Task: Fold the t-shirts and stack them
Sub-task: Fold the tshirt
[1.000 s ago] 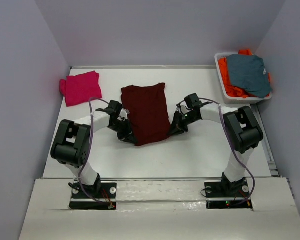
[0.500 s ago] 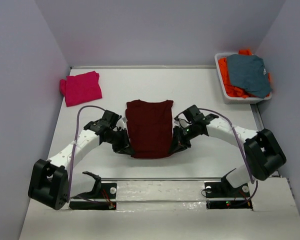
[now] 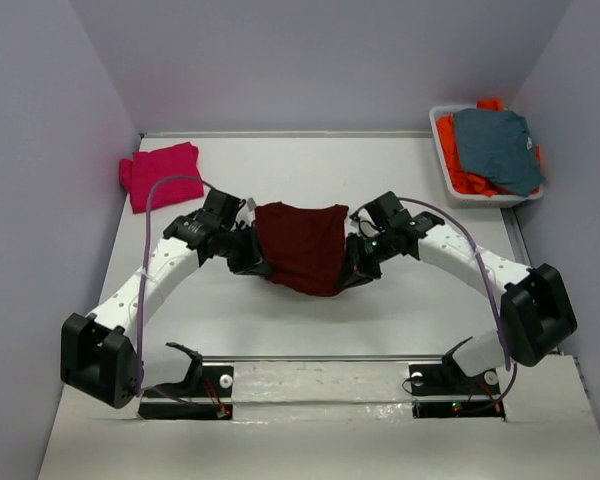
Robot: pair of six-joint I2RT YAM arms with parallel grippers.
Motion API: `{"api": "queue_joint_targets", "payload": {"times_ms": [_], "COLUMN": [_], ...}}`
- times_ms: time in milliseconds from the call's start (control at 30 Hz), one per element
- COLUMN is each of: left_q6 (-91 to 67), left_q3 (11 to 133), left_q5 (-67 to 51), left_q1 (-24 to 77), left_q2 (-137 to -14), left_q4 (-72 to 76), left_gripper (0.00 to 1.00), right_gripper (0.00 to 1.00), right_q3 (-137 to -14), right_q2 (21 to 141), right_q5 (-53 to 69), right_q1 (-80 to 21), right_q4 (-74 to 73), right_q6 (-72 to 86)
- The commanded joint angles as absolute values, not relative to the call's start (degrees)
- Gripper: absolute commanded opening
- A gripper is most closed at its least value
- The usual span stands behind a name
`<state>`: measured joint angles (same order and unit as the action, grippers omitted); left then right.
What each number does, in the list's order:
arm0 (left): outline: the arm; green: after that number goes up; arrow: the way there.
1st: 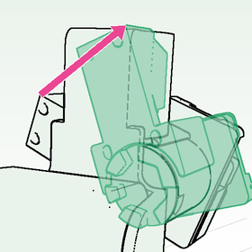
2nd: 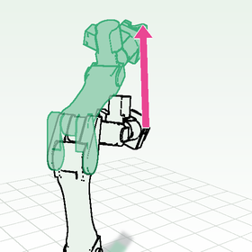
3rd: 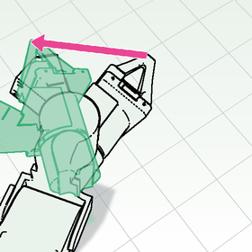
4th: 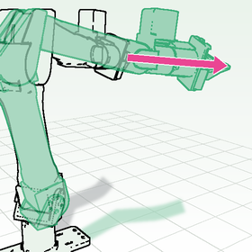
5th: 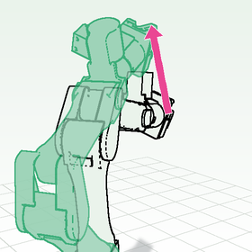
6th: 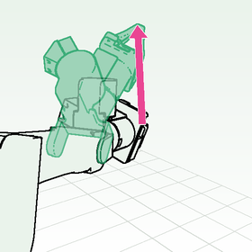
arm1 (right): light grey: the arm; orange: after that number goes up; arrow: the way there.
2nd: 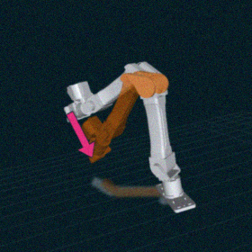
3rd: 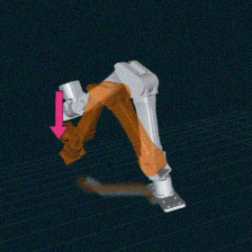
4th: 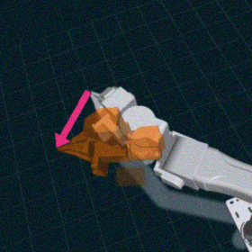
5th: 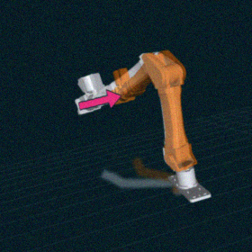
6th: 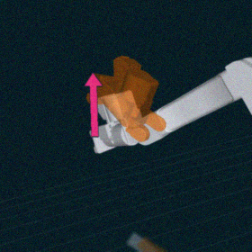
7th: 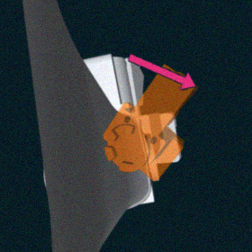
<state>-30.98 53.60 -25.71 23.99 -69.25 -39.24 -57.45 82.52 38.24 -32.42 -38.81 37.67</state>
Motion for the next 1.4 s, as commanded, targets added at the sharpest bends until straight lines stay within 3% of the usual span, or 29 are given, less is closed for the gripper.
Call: {"api": "queue_joint_targets", "payload": {"times_ms": [0,267,867,1367], "left_q6": [-29.2,-27.2,-27.2,-30.8], "left_q3": [62.9,77.4,102.5,113.9], "left_q5": [-21.9,-19.9,-21.6,-20.6], "left_q1": [23.7,23.7,16.0,11.8], "left_q2": [-72.5,-83.7,-109.9,-127.0], "left_q4": [-39.1,-38.1,-34.5,-29.2], "left_gripper": [0.06,0.06,0.06,0.06], "right_gripper": [0.07,0.07,0.07,0.08], "right_q3": [-64.6,-77.1,-109.7,-139.9], "right_q2": [85.4,96.3,119.0,144.0], "right_q5": [34.3,30.9,29.4,32.9], "right_q1": [-32.3,-31.2,-18.7,-17.1], "right_q4": [-40.8,-41.9,-48.4,-43.3], "right_q6": [36.6,35.1,30.9,32.4]}}
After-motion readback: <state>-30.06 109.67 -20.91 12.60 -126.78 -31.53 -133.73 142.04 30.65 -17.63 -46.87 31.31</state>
